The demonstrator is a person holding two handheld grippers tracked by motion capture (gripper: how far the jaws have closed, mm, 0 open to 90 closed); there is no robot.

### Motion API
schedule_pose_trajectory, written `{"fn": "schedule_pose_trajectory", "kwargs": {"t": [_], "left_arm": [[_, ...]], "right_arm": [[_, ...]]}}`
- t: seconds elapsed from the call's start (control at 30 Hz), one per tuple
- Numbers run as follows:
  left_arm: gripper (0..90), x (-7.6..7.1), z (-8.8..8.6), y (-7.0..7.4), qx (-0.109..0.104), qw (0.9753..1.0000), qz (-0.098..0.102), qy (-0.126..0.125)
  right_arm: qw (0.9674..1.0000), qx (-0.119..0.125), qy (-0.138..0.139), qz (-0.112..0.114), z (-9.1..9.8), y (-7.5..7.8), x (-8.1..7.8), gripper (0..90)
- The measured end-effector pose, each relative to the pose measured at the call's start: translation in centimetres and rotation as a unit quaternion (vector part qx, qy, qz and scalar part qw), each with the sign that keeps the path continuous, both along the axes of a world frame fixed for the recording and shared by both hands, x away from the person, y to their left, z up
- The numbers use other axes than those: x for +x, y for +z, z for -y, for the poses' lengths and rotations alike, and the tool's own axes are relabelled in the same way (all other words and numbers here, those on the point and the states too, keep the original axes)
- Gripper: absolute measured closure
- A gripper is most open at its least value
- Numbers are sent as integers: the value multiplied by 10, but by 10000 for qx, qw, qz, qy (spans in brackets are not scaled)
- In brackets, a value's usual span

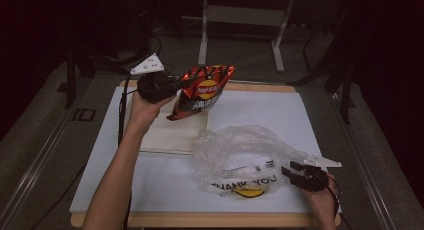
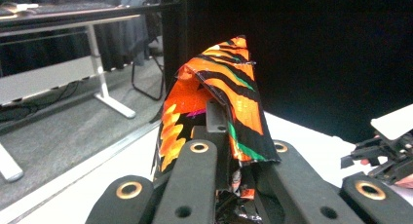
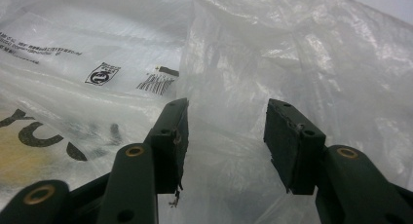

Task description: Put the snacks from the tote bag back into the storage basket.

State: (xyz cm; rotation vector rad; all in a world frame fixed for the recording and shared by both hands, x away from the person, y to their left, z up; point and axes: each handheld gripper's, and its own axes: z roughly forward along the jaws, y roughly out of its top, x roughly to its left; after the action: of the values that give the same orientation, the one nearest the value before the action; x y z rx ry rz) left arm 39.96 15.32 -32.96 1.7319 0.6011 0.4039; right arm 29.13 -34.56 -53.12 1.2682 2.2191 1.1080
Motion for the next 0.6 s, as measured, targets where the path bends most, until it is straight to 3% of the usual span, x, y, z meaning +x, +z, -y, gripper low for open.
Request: {"fn": "schedule_pose_trajectory", "kwargs": {"t": [0.43,0.6], "left_arm": [[883,10,-10,-19,85,9993,-283,209],[881,14,-9,-27,228,9986,-418,209]], "right_arm": [[10000,10,-7,2,1,0,0,512],[10000,-4,5,-4,0,0,0,512]]}}
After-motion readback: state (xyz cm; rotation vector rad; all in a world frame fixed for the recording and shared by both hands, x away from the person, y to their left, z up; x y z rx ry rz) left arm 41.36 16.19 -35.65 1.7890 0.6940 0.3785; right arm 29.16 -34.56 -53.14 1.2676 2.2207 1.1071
